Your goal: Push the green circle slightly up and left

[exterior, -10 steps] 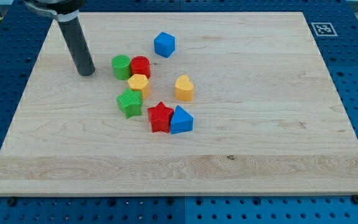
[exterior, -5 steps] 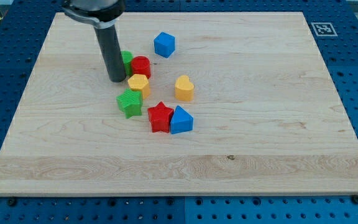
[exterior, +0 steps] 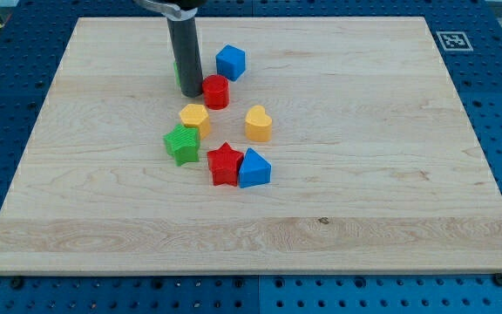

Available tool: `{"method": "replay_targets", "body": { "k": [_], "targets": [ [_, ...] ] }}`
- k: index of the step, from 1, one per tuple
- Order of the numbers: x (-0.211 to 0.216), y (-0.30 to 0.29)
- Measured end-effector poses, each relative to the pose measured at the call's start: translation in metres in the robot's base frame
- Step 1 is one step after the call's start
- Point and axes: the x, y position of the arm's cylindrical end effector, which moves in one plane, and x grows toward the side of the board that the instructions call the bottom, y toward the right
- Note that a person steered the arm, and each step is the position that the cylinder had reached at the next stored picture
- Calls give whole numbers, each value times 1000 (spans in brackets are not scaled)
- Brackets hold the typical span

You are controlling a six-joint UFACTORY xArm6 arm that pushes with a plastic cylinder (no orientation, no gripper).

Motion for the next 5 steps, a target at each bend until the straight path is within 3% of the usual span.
{"method": "replay_targets", "body": {
  "k": [2,5],
  "targets": [
    [-32,-4],
    [-37,10]
  ]
}}
